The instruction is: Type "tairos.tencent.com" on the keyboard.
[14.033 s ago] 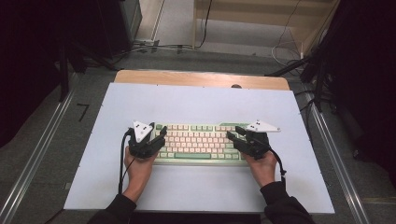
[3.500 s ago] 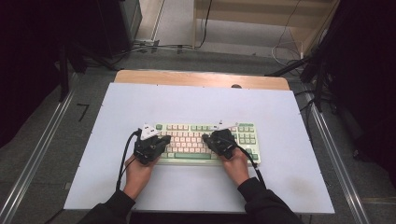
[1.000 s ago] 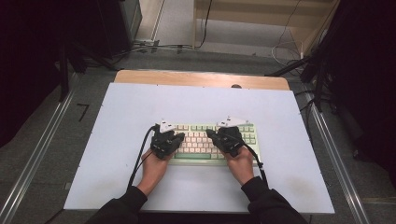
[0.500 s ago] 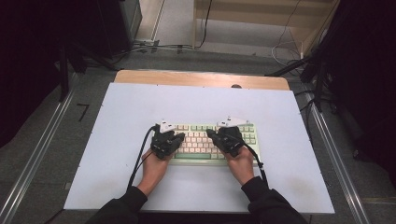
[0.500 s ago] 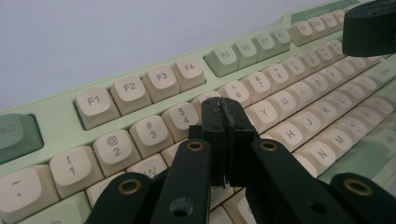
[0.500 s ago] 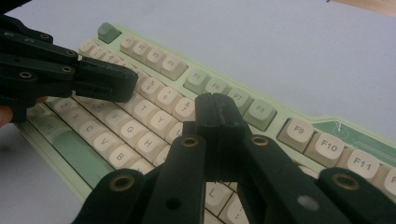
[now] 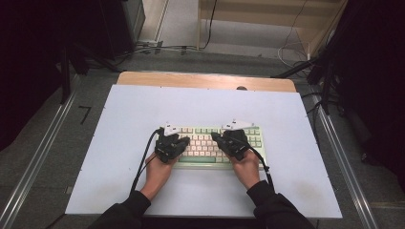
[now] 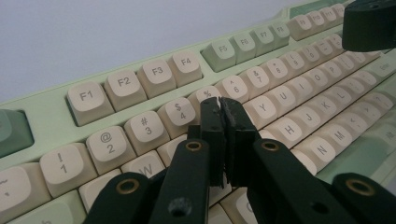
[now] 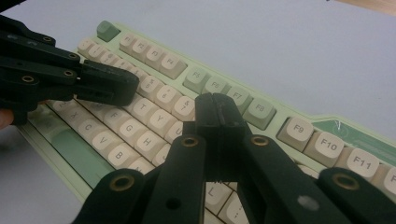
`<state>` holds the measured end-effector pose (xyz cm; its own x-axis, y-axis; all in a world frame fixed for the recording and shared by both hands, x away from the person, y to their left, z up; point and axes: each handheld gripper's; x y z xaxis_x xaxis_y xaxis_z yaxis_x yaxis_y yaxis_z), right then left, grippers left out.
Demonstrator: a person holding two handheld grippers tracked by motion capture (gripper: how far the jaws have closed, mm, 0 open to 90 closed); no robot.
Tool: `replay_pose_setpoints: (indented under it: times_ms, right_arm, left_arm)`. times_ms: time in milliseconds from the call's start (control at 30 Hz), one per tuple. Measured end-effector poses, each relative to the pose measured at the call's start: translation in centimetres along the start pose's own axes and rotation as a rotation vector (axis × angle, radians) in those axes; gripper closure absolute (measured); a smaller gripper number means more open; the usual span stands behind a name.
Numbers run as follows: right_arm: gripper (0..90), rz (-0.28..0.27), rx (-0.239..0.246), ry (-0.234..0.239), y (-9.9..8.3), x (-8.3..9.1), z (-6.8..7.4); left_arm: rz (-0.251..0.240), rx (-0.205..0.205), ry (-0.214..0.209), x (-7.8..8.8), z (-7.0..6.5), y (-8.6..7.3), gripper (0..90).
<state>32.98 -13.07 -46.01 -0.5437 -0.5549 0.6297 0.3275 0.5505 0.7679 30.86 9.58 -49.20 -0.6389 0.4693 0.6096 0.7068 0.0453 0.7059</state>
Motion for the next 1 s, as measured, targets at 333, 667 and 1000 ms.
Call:
replay_pose_setpoints:
  times_ms: [333,667,1000]
  right_arm:
    - [87.2,-0.001,0.001,-0.001,0.0,0.0,0.0]
    - [87.2,0.000,-0.001,-0.003,0.0,0.1,0.0]
    - [87.2,0.008,-0.002,-0.005,-0.2,0.1,-0.1]
  left_arm:
    - [-0.043,0.011,-0.019,1.1,0.0,0.2,88.9]
    - [-0.060,0.021,-0.034,1.8,0.0,0.1,89.0]
    - [-0.064,0.028,-0.041,2.4,0.2,0.0,89.0]
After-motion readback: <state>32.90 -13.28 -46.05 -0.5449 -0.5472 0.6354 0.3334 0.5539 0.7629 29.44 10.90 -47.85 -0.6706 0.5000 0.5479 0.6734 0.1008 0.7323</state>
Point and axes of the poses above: each handheld gripper's, and its own axes: x roughly backward along the jaws, y roughly out of its top, z roughly to its left, and after that the axes turned 14 degrees about x, right-handed
